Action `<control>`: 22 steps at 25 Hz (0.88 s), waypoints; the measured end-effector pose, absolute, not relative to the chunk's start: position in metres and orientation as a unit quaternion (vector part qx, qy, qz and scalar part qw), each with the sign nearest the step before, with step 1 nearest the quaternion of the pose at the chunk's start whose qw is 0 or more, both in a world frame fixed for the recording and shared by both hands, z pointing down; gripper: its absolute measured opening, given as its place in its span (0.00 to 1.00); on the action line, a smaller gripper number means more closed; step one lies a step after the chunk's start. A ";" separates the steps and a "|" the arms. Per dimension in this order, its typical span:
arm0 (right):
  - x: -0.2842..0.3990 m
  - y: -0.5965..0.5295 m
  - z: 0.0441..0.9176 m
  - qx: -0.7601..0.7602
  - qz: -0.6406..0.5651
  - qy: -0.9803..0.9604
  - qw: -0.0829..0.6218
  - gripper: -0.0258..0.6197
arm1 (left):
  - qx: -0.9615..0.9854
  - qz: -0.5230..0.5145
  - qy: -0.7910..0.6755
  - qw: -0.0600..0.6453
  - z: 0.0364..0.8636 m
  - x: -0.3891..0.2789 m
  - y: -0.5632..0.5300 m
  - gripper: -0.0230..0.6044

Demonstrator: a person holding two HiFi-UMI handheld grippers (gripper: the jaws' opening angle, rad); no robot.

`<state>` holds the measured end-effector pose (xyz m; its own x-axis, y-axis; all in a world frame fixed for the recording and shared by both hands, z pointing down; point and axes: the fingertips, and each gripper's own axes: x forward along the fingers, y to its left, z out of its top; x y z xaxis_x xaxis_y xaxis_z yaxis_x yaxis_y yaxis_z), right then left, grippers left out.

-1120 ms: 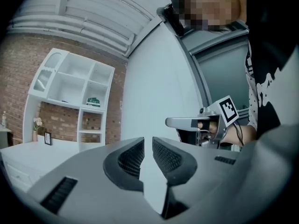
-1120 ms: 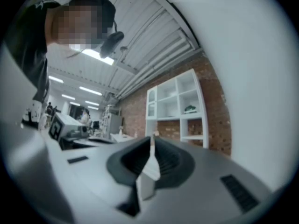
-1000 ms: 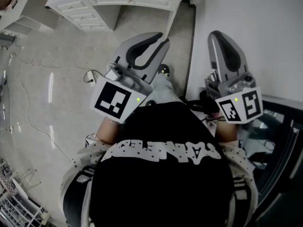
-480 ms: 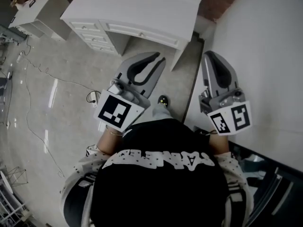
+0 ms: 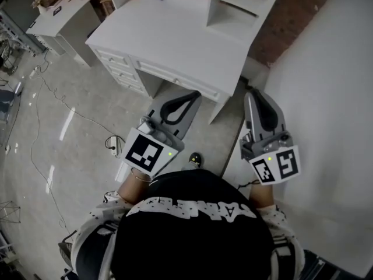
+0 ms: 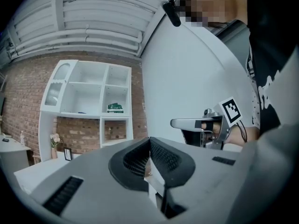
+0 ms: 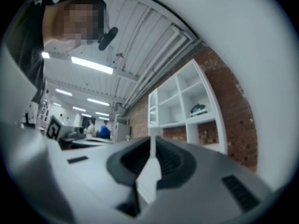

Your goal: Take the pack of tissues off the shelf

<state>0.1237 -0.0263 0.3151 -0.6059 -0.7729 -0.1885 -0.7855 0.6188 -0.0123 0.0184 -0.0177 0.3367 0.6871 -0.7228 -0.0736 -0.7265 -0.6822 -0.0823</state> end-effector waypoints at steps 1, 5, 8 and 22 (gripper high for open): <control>0.125 -0.030 0.312 -0.432 0.036 0.897 0.089 0.09 | -0.915 0.017 0.399 0.054 0.334 0.020 -0.021 0.10; 0.128 -0.044 0.301 -0.422 0.036 0.901 0.096 0.09 | -0.908 0.021 0.415 0.057 0.319 0.019 -0.033 0.09; 0.127 -0.055 0.292 -0.415 0.034 0.904 0.100 0.09 | -0.904 0.018 0.423 0.063 0.308 0.016 -0.040 0.09; 0.131 -0.068 0.290 -0.412 0.023 0.905 0.109 0.09 | -0.894 0.004 0.445 0.058 0.304 0.010 -0.055 0.10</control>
